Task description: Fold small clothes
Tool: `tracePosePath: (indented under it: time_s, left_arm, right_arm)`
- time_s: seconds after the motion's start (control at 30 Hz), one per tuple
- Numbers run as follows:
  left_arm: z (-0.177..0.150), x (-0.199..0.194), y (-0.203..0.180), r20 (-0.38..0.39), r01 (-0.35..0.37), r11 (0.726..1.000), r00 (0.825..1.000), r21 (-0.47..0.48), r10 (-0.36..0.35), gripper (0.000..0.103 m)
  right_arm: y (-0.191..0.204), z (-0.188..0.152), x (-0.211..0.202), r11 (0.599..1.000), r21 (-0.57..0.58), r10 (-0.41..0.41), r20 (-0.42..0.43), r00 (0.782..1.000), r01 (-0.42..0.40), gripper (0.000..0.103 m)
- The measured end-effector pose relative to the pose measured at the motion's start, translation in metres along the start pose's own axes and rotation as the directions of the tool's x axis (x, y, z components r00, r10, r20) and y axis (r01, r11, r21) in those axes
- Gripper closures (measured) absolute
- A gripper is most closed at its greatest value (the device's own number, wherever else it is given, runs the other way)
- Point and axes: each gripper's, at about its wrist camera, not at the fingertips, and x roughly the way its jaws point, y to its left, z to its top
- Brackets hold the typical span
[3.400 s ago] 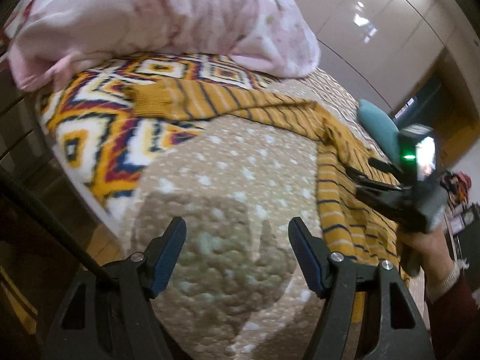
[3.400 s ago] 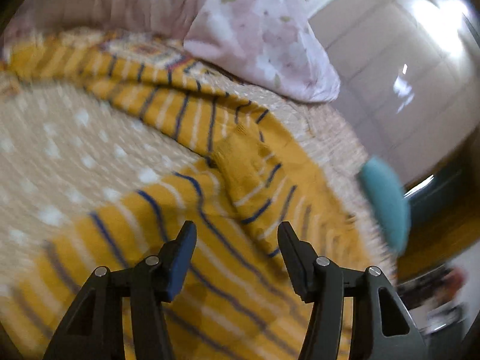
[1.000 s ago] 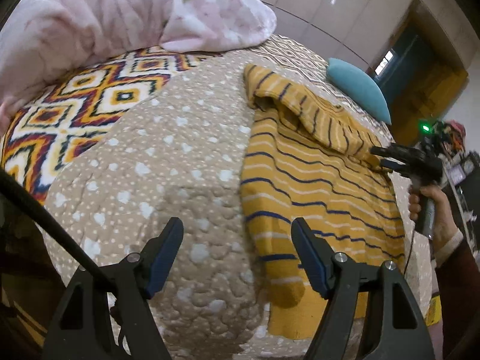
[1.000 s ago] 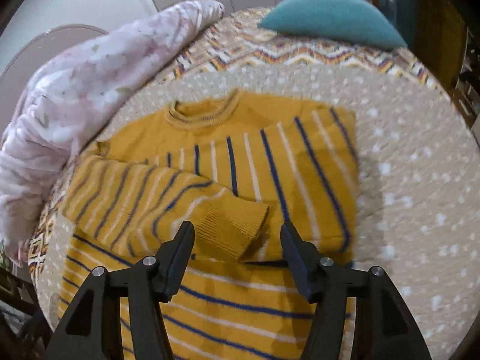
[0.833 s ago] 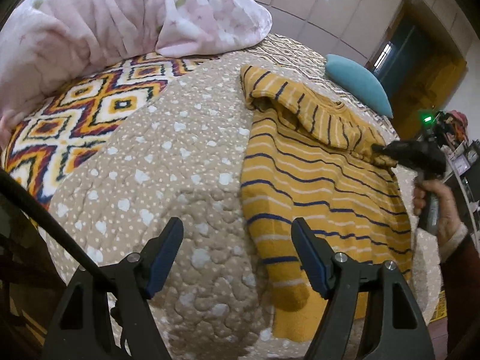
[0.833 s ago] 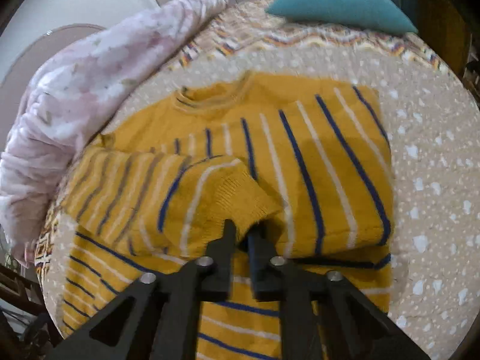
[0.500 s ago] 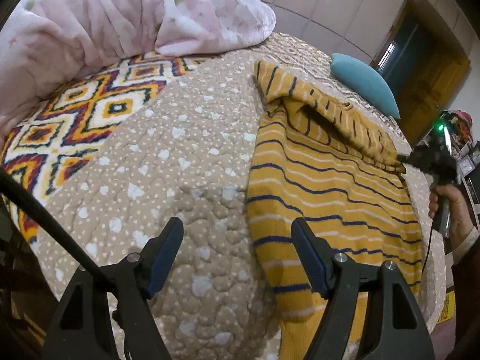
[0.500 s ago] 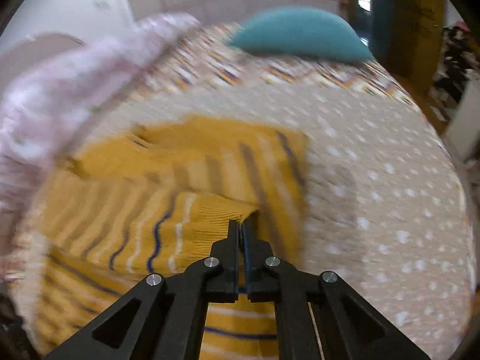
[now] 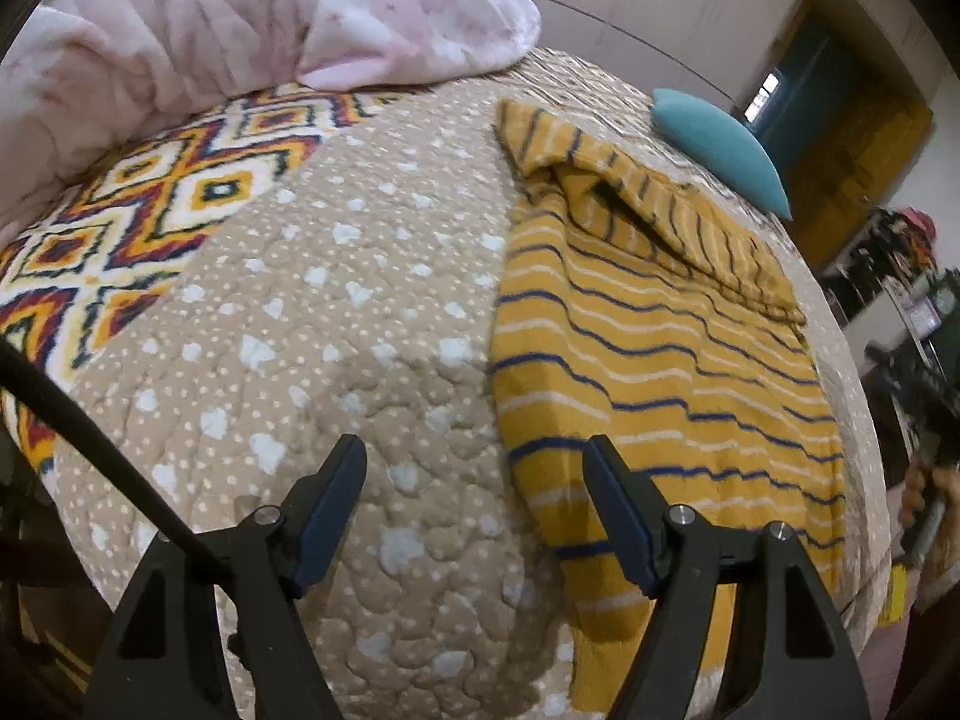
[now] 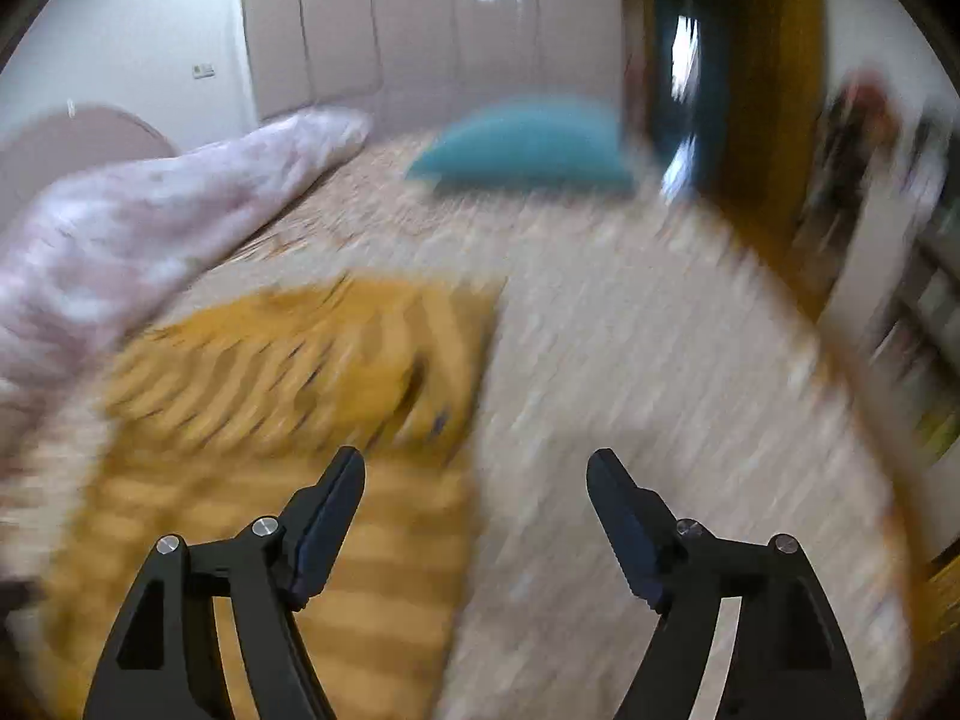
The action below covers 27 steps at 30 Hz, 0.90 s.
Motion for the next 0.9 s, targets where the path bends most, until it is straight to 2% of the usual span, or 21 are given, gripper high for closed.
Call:
tracePosePath:
  time_s: [0.03, 0.07, 0.17, 0.23, 0.3, 0.43, 0.47, 0.57, 0.6, 0.77, 0.9]
  left_arm:
    - [-0.001, -0.001, -0.002, -0.002, -0.007, 1.000, 1.000, 0.015, 0.007, 0.030]
    - [-0.002, -0.001, -0.004, -0.002, -0.020, 0.999, 1.000, 0.031, 0.020, 0.030]
    - [-0.003, -0.001, -0.006, -0.022, -0.003, 0.999, 1.000, 0.039, 0.004, 0.030]
    - [-0.005, 0.005, -0.003, -0.054, 0.052, 0.999, 0.997, 0.002, -0.052, 0.030]
    - [-0.008, 0.010, -0.001, -0.069, 0.097, 0.995, 0.993, -0.030, -0.099, 0.030]
    - [-0.013, 0.012, -0.008, -0.070, 0.120, 0.992, 0.990, -0.032, -0.122, 0.030]
    - [-0.015, 0.010, -0.010, -0.082, 0.158, 0.987, 0.984, -0.039, -0.161, 0.031]
    - [-0.025, 0.008, -0.019, -0.107, 0.248, 0.968, 0.962, -0.050, -0.252, 0.033]
    - [-0.029, 0.007, -0.022, -0.107, 0.254, 0.966, 0.960, -0.048, -0.258, 0.033]
    - [-0.044, 0.004, -0.035, -0.059, 0.213, 0.977, 0.975, -0.020, -0.214, 0.032]
    - [-0.045, 0.006, -0.043, -0.041, 0.183, 0.982, 0.982, -0.039, -0.184, 0.021]
  right_arm:
    - [-0.007, -0.011, -0.001, 0.998, 0.030, 0.050, -0.033, 0.998, -0.049, 0.052]
    - [-0.010, -0.023, -0.005, 0.998, 0.037, 0.060, -0.044, 0.997, -0.059, 0.054]
    - [-0.014, -0.062, -0.020, 0.999, 0.031, 0.022, -0.032, 0.999, -0.021, 0.054]
    - [-0.026, -0.089, -0.023, 0.990, 0.108, 0.098, -0.060, 0.993, -0.091, 0.052]
    - [-0.036, -0.109, -0.022, 0.980, 0.162, 0.131, -0.077, 0.988, -0.117, 0.051]
    - [-0.039, -0.142, -0.026, 0.948, 0.248, 0.209, -0.021, 0.978, -0.198, 0.050]
    - [-0.039, -0.146, -0.028, 0.933, 0.269, 0.251, -0.009, 0.968, -0.240, 0.050]
    - [-0.028, -0.161, -0.020, 0.866, 0.329, 0.399, -0.005, 0.917, -0.375, 0.050]
    - [-0.022, -0.163, -0.017, 0.860, 0.331, 0.416, -0.009, 0.909, -0.390, 0.050]
    - [0.001, -0.174, -0.014, 0.853, 0.294, 0.452, 0.001, 0.892, -0.432, 0.050]
    - [0.010, -0.176, -0.009, 0.857, 0.291, 0.439, 0.020, 0.898, -0.426, 0.049]
